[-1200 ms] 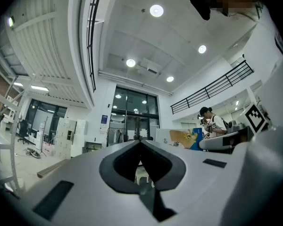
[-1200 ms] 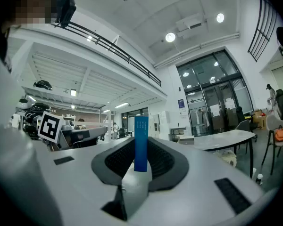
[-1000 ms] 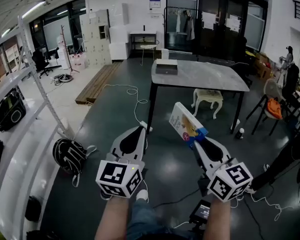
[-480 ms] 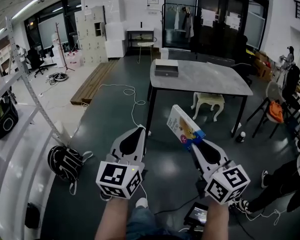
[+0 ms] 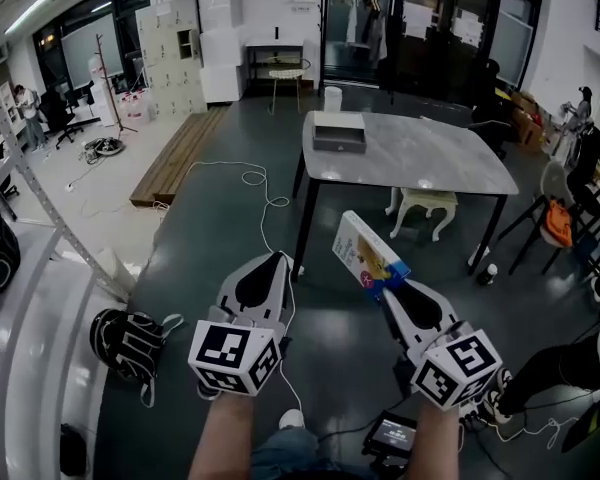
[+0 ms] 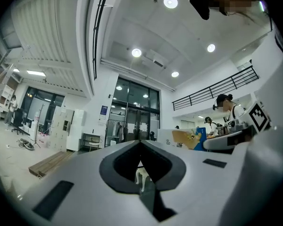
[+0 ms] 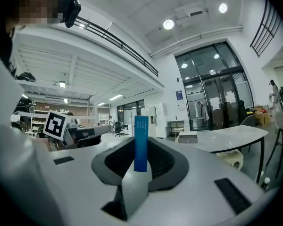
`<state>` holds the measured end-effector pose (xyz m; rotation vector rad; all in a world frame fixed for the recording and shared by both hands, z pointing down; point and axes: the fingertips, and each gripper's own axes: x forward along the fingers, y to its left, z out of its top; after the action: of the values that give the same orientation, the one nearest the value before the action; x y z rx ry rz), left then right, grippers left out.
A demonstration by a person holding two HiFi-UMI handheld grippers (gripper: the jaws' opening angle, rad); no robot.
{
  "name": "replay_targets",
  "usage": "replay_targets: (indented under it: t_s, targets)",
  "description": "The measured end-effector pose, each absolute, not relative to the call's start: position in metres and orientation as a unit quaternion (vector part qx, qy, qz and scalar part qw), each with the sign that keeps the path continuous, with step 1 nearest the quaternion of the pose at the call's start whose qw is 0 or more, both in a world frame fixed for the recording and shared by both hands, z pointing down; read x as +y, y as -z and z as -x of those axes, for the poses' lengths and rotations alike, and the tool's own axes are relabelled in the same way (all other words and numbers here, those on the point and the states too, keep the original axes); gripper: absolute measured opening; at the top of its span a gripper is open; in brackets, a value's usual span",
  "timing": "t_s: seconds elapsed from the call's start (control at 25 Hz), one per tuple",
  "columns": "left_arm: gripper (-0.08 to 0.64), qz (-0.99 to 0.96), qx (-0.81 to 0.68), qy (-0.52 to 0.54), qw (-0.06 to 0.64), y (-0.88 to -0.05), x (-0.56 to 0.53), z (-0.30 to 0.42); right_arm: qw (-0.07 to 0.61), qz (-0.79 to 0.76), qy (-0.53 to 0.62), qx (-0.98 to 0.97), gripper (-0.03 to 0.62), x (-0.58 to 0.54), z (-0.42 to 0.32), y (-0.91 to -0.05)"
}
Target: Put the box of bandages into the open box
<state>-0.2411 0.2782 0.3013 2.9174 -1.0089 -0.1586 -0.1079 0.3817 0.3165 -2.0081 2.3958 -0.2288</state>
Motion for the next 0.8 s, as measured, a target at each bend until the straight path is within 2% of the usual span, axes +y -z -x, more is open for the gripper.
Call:
replay_targets:
  t_s: [0.28, 0.52, 0.8]
  targets:
    - [0.012, -0.946, -0.316, 0.045, 0.045, -0.307, 0.221, 0.242, -0.017, 0.649, 0.074, 0.757, 0.095, 0.329, 0.113, -0.317]
    - [0.012, -0.945, -0.320, 0.046, 0.044, -0.321, 0.195, 0.247, -0.003, 0.648, 0.086, 0.757, 0.095, 0.303, 0.114, -0.332]
    - [0.012, -0.943, -0.327, 0.041, 0.037, -0.323, 0.151, 0.221, 0.009, 0.643, 0.088, 0.761, 0.095, 0.257, 0.080, -0.337]
